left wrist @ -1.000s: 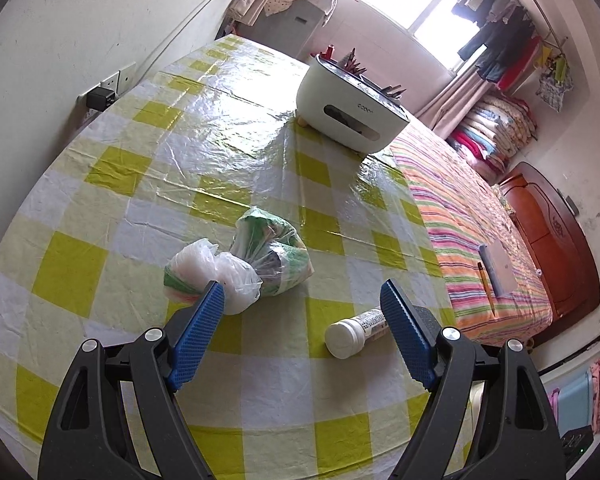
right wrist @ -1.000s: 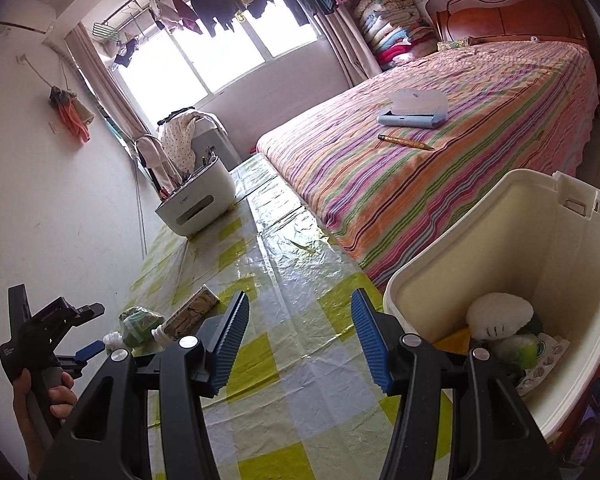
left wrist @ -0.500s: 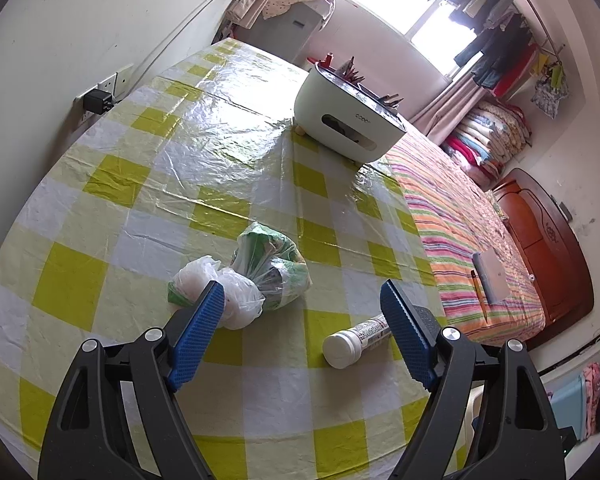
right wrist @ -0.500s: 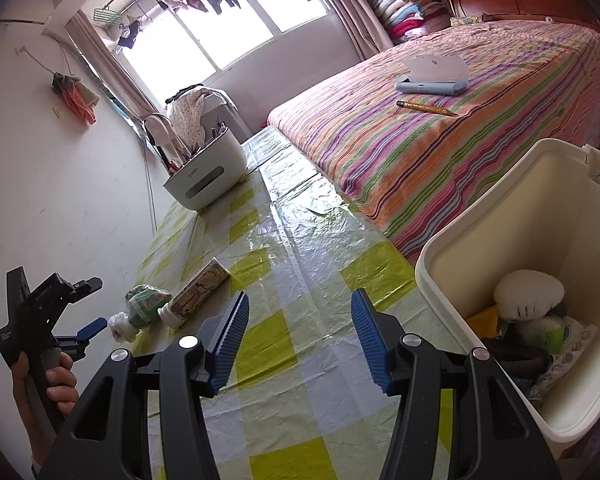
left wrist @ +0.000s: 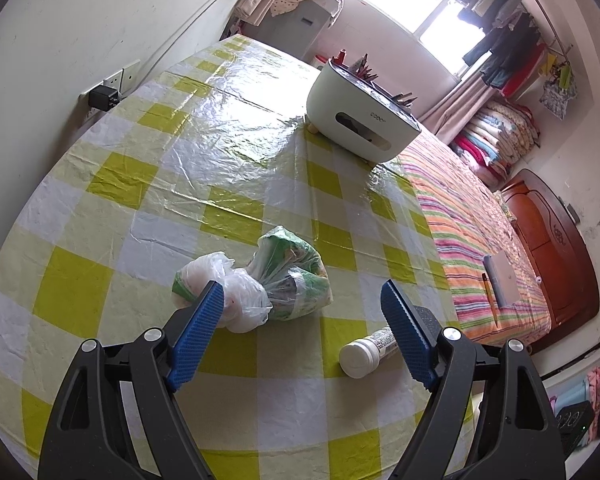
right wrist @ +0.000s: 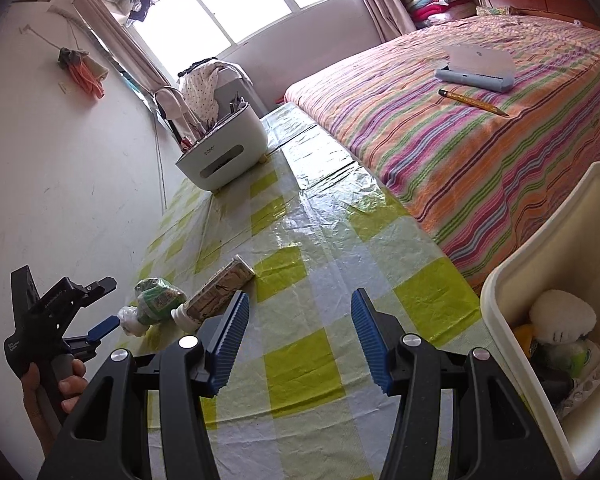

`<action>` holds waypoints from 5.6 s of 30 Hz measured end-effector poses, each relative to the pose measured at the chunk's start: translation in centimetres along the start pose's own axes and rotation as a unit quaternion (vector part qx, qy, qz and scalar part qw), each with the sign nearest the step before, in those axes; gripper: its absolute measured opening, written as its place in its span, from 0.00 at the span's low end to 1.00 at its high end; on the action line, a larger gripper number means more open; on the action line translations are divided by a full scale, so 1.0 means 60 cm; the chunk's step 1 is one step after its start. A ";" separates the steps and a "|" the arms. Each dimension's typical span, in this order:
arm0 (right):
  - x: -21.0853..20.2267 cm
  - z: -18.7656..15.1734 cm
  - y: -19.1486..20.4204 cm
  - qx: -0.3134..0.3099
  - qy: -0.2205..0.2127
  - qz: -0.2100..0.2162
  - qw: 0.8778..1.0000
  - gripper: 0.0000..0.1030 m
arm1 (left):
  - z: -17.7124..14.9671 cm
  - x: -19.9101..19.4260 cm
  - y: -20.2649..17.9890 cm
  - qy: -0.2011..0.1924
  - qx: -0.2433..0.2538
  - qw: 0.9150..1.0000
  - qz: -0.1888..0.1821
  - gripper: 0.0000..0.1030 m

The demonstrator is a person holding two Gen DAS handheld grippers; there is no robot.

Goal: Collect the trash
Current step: 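Move the left gripper to the plastic bag bundle while the right gripper approaches the white-capped can, then grasp the white and green plastic bag bundle with the left gripper and lift, then grasp the white-capped spray can with the right gripper and lift it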

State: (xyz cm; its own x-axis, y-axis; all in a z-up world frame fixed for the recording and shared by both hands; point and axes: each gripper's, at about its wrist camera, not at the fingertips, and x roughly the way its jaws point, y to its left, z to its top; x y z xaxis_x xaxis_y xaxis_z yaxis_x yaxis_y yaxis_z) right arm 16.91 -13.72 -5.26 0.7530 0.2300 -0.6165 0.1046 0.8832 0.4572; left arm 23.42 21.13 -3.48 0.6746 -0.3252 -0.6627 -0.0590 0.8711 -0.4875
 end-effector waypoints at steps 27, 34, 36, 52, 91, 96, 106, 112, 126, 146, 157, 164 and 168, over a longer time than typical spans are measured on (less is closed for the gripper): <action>0.054 0.064 0.007 0.068 0.000 0.025 0.997 0.64 | -0.021 -0.050 -0.027 -0.051 -0.017 0.998 0.035 0.78; 0.073 0.058 -0.007 0.095 0.042 0.045 0.994 0.64 | -0.003 -0.067 -0.052 -0.071 0.002 0.996 0.059 0.81; 0.074 0.056 -0.008 0.094 0.046 0.044 0.994 0.64 | -0.002 -0.062 -0.055 -0.075 0.010 0.995 0.061 0.81; 0.082 0.055 -0.007 0.068 0.044 0.023 0.996 0.64 | 0.039 0.012 0.030 -0.012 0.028 0.998 0.052 0.82; 0.090 0.037 0.005 0.039 0.055 0.017 0.998 0.64 | -0.022 0.128 -0.050 0.128 0.059 0.989 0.054 0.79; 0.091 0.034 0.009 0.031 0.053 0.012 0.998 0.64 | -0.028 0.128 -0.056 0.120 0.074 0.987 0.082 0.50; 0.092 0.029 0.020 0.008 0.051 0.012 0.999 0.64 | -0.034 0.108 -0.035 0.096 0.020 0.994 0.056 0.36; 0.096 0.026 0.024 0.000 0.060 0.017 0.998 0.64 | -0.040 0.075 -0.037 0.075 0.007 0.996 0.042 0.36; 0.122 0.017 0.069 0.003 0.100 -0.004 0.995 0.64 | -0.024 0.027 -0.029 0.027 -0.010 0.999 0.028 0.36; 0.227 0.015 0.158 0.037 0.145 -0.098 0.984 0.64 | -0.003 -0.029 -0.020 -0.004 -0.029 0.999 -0.020 0.37; 0.263 0.002 0.208 -0.073 0.159 -0.119 0.977 0.64 | -0.004 -0.037 -0.014 -0.007 -0.035 0.999 -0.024 0.37; 0.261 -0.025 0.224 -0.207 0.159 -0.134 0.956 0.51 | -0.006 -0.031 -0.024 0.000 -0.021 1.000 -0.020 0.37; 0.246 -0.031 0.210 -0.244 0.157 -0.120 0.950 0.40 | -0.009 -0.029 -0.030 0.001 -0.014 1.000 -0.016 0.38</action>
State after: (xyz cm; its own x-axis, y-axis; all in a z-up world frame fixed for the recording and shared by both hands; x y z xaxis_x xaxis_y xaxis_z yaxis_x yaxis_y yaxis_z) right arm 28.13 1.55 -9.76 0.5071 0.0416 -0.8609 -0.1222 0.9922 -0.0241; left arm 21.93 19.96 -1.77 0.6745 -0.3529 -0.6485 -0.0592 0.8497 -0.5239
